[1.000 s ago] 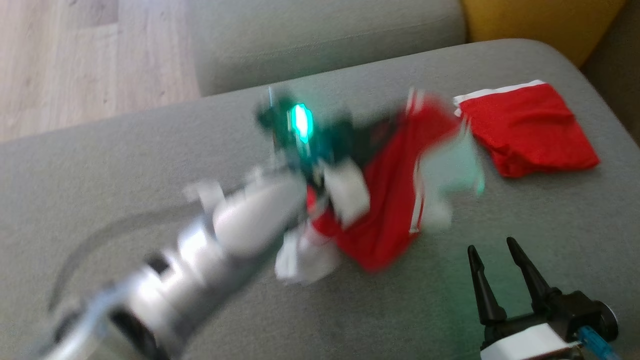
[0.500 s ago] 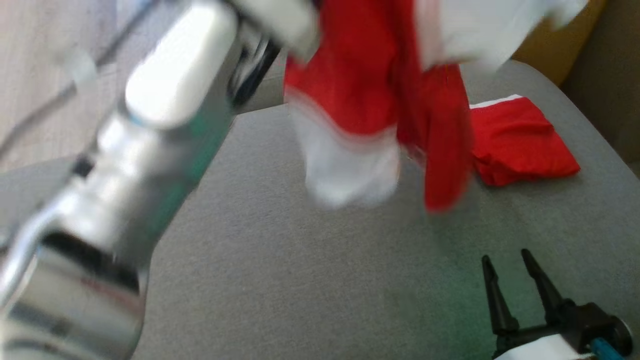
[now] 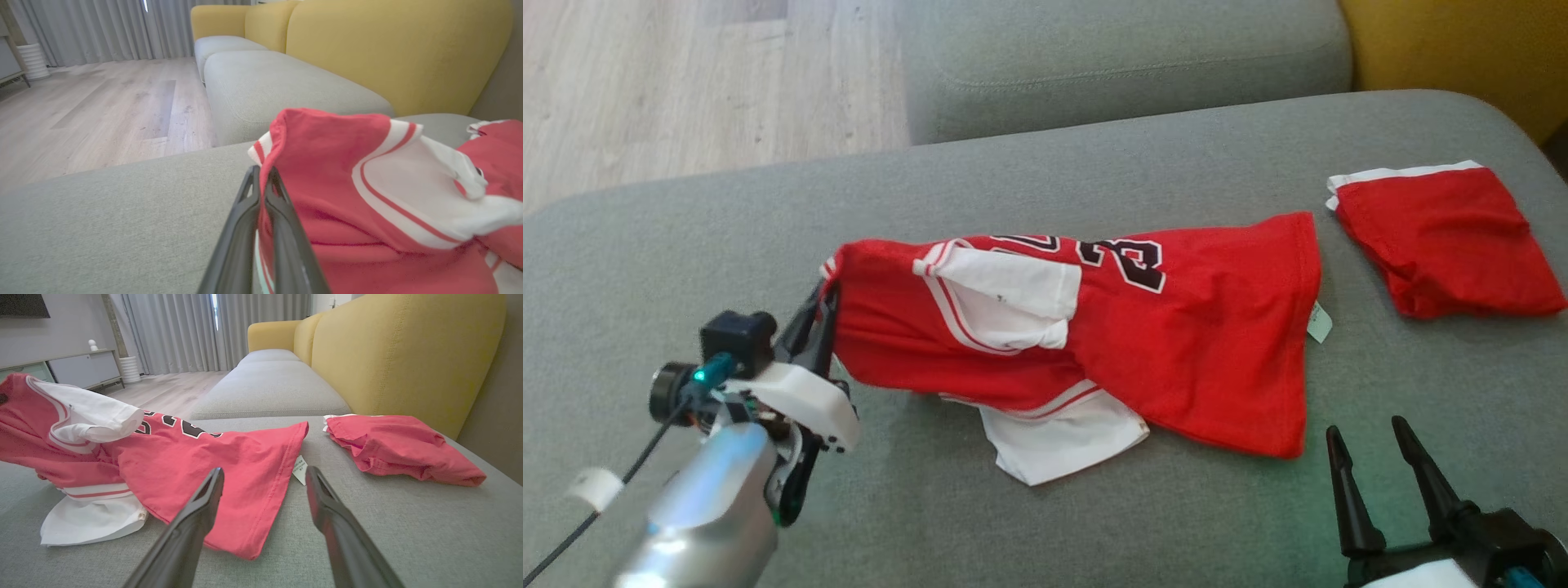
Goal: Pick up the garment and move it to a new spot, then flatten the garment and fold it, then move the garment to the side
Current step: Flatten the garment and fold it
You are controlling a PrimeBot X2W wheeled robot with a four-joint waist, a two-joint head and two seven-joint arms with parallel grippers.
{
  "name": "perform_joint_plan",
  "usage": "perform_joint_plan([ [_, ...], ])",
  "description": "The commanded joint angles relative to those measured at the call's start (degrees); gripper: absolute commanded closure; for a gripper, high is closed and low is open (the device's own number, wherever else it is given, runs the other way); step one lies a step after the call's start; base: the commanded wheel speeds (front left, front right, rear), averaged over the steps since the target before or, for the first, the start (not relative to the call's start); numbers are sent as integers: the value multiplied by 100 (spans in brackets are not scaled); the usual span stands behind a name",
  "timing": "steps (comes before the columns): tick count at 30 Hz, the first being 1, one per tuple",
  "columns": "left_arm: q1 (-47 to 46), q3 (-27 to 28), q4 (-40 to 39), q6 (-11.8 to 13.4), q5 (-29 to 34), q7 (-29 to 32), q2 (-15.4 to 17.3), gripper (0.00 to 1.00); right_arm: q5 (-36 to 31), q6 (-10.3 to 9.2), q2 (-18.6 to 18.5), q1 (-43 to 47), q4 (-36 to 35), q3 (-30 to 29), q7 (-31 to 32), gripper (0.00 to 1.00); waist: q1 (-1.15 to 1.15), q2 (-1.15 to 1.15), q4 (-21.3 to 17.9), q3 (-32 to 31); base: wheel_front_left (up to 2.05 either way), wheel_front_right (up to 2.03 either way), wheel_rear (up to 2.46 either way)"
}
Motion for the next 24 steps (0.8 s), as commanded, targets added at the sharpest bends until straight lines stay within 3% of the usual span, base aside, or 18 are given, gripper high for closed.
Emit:
perform_joint_plan([
  [1,-149,402,-319,60,102,-72,267,100,-23,37,-136,-157,-186,105,-21,0,0,0,78,50,0,0,0],
  [2,-48,480,-414,84,160,-72,283,79,-25,37,-145,-166,-184,116,-21,0,0,0,97,57,0,0,0],
  [3,61,524,-474,95,209,-73,284,31,-27,37,-150,-173,-182,127,-21,0,0,0,111,61,0,0,0],
  [4,164,529,-491,93,246,-73,275,0,-26,37,-155,-180,-181,131,-21,0,0,0,123,64,0,0,0],
  [7,333,281,-400,64,475,-18,324,0,-21,37,-170,-195,-186,133,-21,0,0,0,149,85,0,0,0],
  [10,71,-141,-431,689,1458,-49,664,0,-14,37,-195,-230,-194,167,-21,0,0,0,149,149,0,0,0],
  [13,-77,-317,-719,1147,2012,-67,738,0,-6,37,-207,-267,-197,171,-21,0,0,0,145,199,0,0,0],
  [19,-345,-792,-1208,1416,2743,-34,655,0,3,37,-230,-304,-195,158,-21,0,0,0,160,286,0,0,0],
  [24,-942,-1205,-1161,1520,3329,288,331,0,-13,37,-262,-407,-203,228,-21,0,0,0,165,477,0,0,0],
])
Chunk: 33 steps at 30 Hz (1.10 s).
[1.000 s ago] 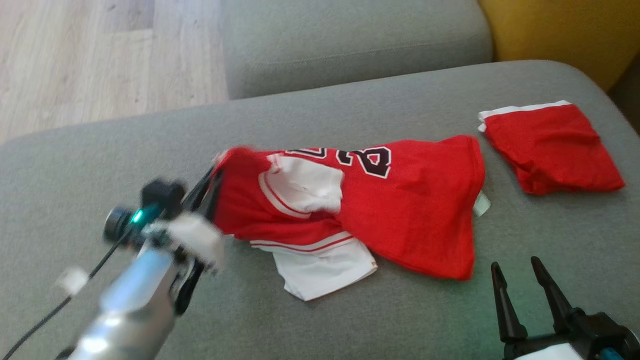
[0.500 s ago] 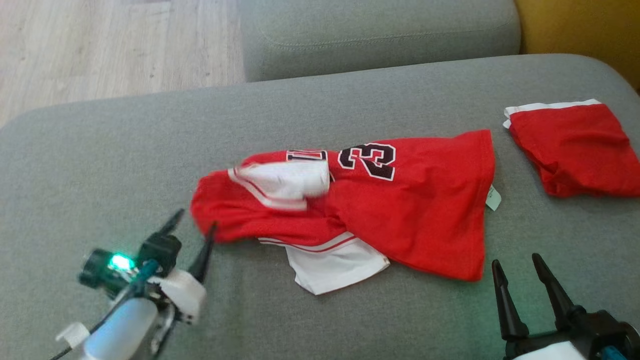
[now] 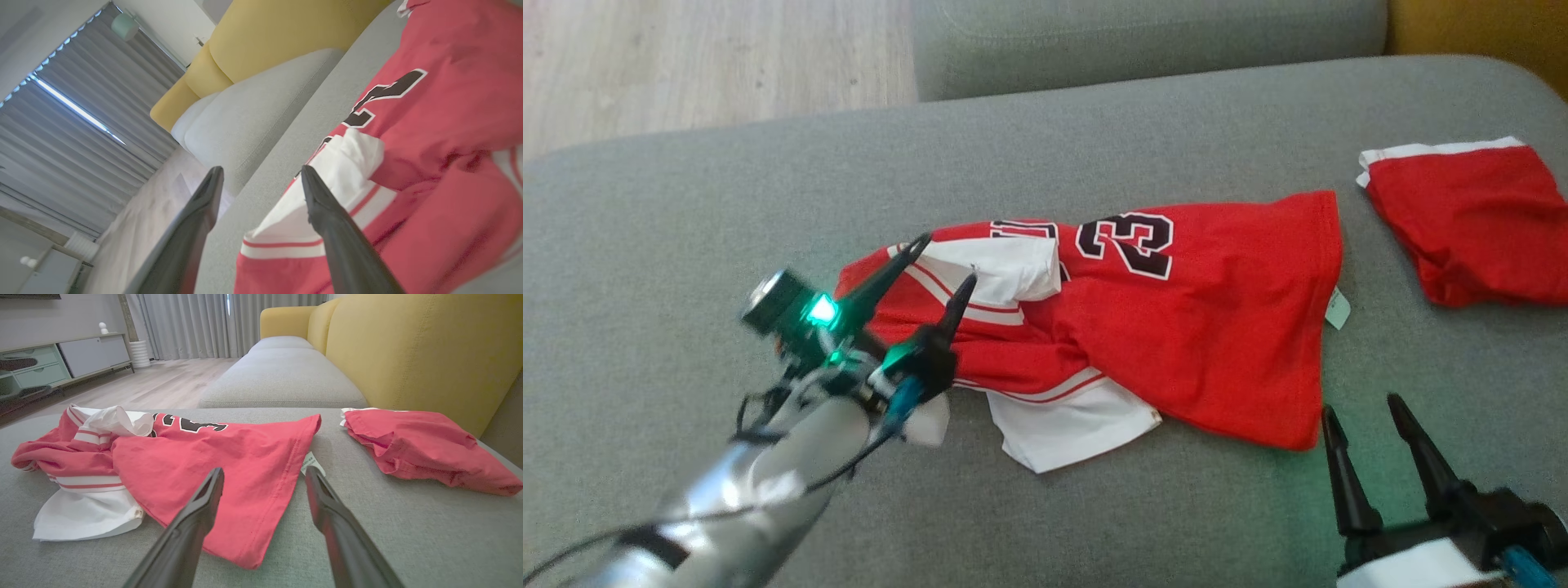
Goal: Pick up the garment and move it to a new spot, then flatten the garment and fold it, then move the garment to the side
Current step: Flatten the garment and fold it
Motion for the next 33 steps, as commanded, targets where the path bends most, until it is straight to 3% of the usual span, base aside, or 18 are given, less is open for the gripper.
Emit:
perform_joint_plan([
  [1,-488,147,-3,64,121,93,81,0,-17,37,-132,-263,-191,155,-21,0,0,0,-15,80,0,0,0],
  [5,-924,-232,654,-67,526,569,-146,0,-8,37,-182,-419,-202,263,-21,0,0,0,-100,281,0,0,0],
  [10,-1256,-712,1246,-332,934,687,-385,0,-28,37,-216,-509,-230,157,-21,0,0,0,-103,470,0,0,0],
  [21,-1764,-1000,2308,-97,1185,15,-1060,0,-29,37,-142,-609,-189,292,-21,0,0,0,-127,560,0,0,0],
  [30,-1795,-1085,2998,-231,1065,-237,-1411,0,9,37,-109,-655,-148,314,-21,0,0,0,-353,526,0,0,0],
  [33,-1783,-1160,3182,-410,1073,-259,-1454,0,15,37,-103,-611,-147,288,-21,0,0,0,-400,529,0,0,0],
])
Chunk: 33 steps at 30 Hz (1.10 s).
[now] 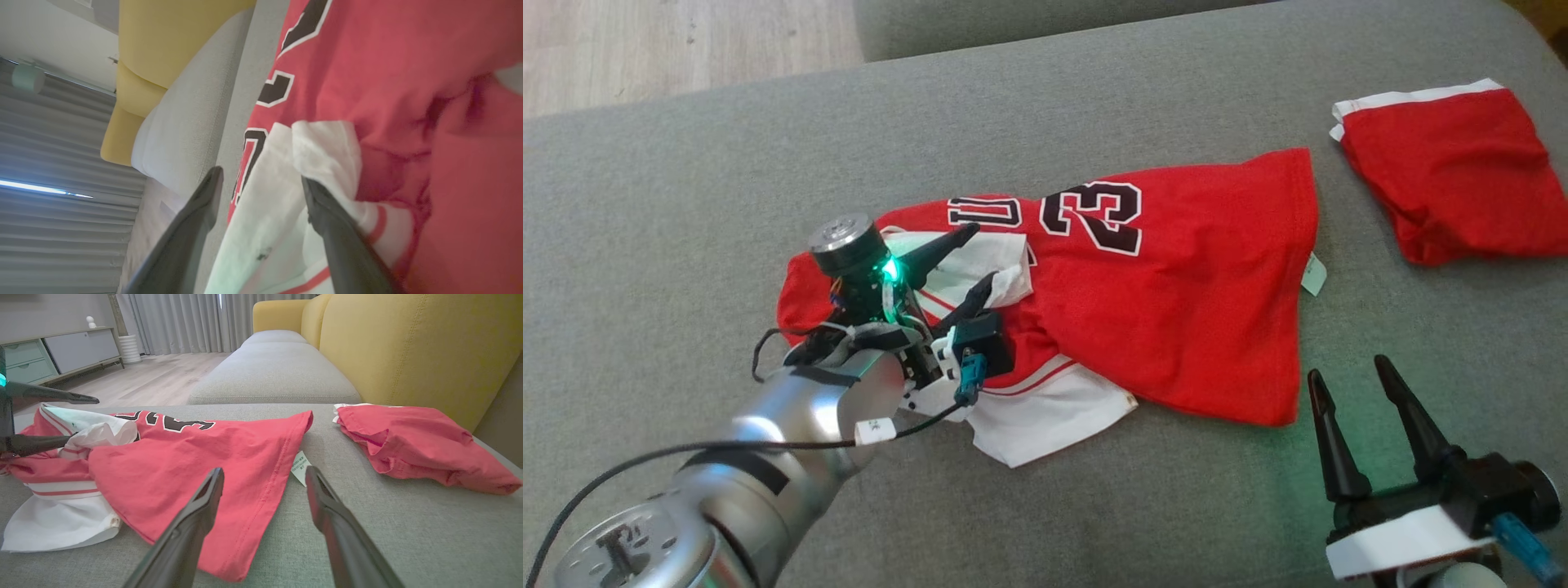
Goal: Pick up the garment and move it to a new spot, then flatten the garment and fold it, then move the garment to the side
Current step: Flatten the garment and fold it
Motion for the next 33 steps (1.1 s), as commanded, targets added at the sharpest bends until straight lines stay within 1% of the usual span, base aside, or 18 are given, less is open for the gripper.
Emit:
perform_joint_plan([
  [1,-293,67,14,-57,-12,-48,57,0,16,37,-49,-132,-161,85,-21,0,0,0,-19,1,0,0,0],
  [3,-293,-1,115,-179,42,-55,33,0,13,37,-26,-109,-162,59,-21,0,0,0,-37,5,0,0,0],
  [10,-200,-156,173,-405,243,-99,-80,0,5,37,56,-70,-138,49,-21,0,0,0,0,-12,0,0,0],
  [17,-226,-214,194,-459,360,29,-157,0,7,37,50,-137,-136,120,-21,0,0,0,6,41,0,0,0],
  [20,-307,-224,235,-390,387,90,-168,0,17,37,32,-203,-129,183,-21,0,0,0,-42,110,0,0,0],
  [28,-477,-207,247,77,344,-63,-176,0,38,37,5,-247,-118,186,-21,0,0,0,-138,185,0,0,0],
  [33,-487,-192,248,185,248,-122,-180,0,37,37,21,-190,-90,172,-21,0,0,0,-78,80,0,0,0],
])
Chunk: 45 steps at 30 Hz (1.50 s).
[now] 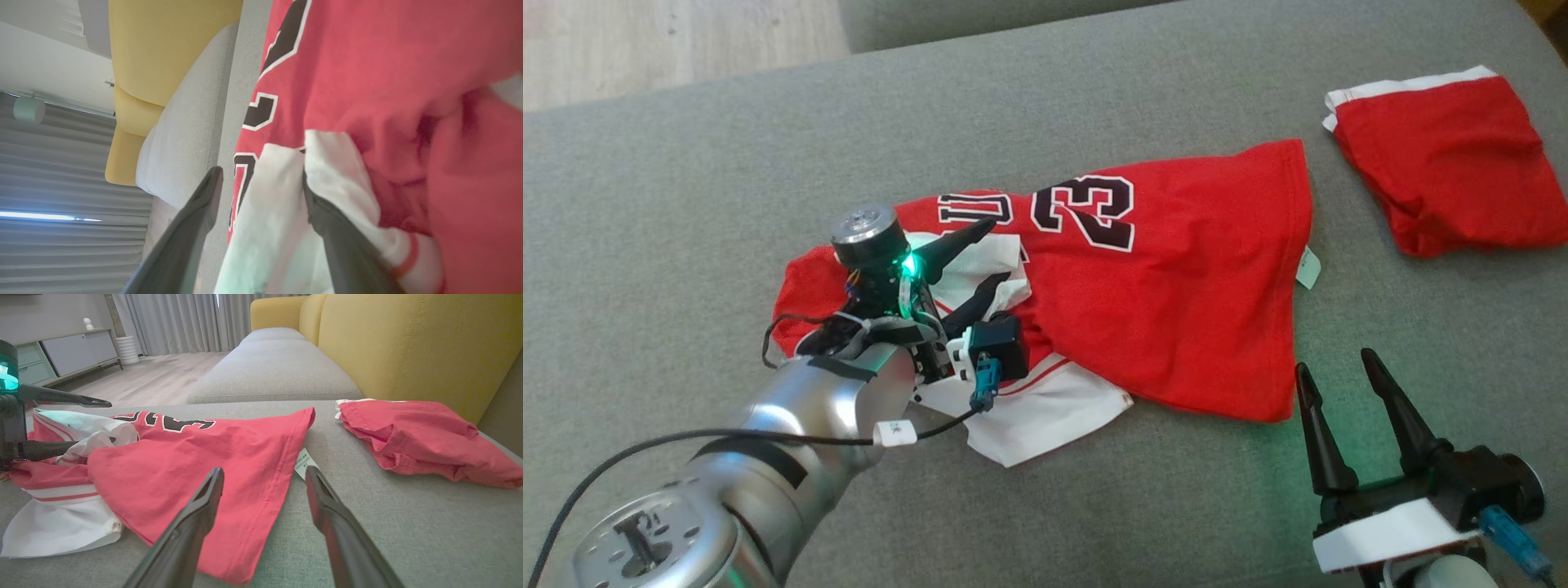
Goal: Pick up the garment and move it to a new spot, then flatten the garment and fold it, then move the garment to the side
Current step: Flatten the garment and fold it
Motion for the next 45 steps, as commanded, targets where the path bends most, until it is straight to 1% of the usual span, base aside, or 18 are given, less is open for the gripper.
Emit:
perform_joint_plan([
  [1,-299,77,-53,55,-61,-68,35,0,29,37,-83,-68,-143,111,-21,0,0,0,38,-53,0,0,0],
  [2,-292,77,-50,44,-85,-73,35,0,30,37,-86,-64,-138,116,-21,0,0,0,56,-79,0,0,0],
  [3,-284,76,-50,31,-107,-77,34,2,32,37,-92,-59,-136,121,-21,0,0,0,74,-103,0,0,0],
  [4,-277,74,-52,21,-123,-80,34,11,32,37,-101,-55,-135,126,-21,0,0,0,87,-123,0,0,0],
  [6,-265,72,-68,1,-163,-85,33,55,38,37,-120,-56,-132,132,-21,0,0,0,108,-146,0,0,0],
  [8,-252,70,-90,-38,-209,-88,33,82,45,37,-136,-58,-133,132,-21,0,0,0,123,-154,0,0,0],
  [9,-247,67,-103,-76,-225,-90,33,100,49,37,-142,-59,-134,129,-21,0,0,0,127,-152,0,0,0],
  [11,-245,59,-91,-164,-246,-84,32,100,55,37,-152,-67,-143,134,-21,0,0,0,124,-134,0,0,0],
  [14,-263,54,-81,-169,-256,-84,32,100,58,37,-163,-76,-154,147,-21,0,0,0,113,-110,0,0,0],
  [26,-330,30,-39,-17,-272,-110,32,100,56,37,-153,-88,-107,155,-21,0,0,0,11,-156,0,0,0],
  [27,-332,28,-34,-7,-272,-111,32,86,58,37,-153,-91,-108,155,-21,0,0,0,0,-154,0,0,0],
  [28,-329,27,-32,1,-280,-113,32,1,62,37,-154,-95,-111,157,-21,0,0,0,-12,-148,0,0,0],
  [35,-294,36,30,-36,-385,-118,62,0,80,37,-173,-125,-141,144,-21,0,0,0,-104,-67,0,0,0],
  [41,-296,26,-126,51,-382,-119,126,0,78,37,-173,-129,-154,126,-21,0,0,0,-139,-29,0,0,0],
  [42,-292,24,-147,59,-380,-119,133,11,77,37,-169,-126,-153,119,-21,0,0,0,-136,-32,0,0,0],
  [43,-282,36,-154,55,-410,-120,136,90,75,37,-165,-120,-151,110,-21,0,0,0,-130,-38,0,0,0],
  [44,-275,48,-139,40,-444,-120,136,100,72,37,-161,-112,-151,99,-21,0,0,0,-120,-47,0,0,0],
  [45,-276,50,-133,30,-463,-120,134,100,68,37,-155,-102,-151,85,-21,0,0,0,-104,-58,0,0,0],
])
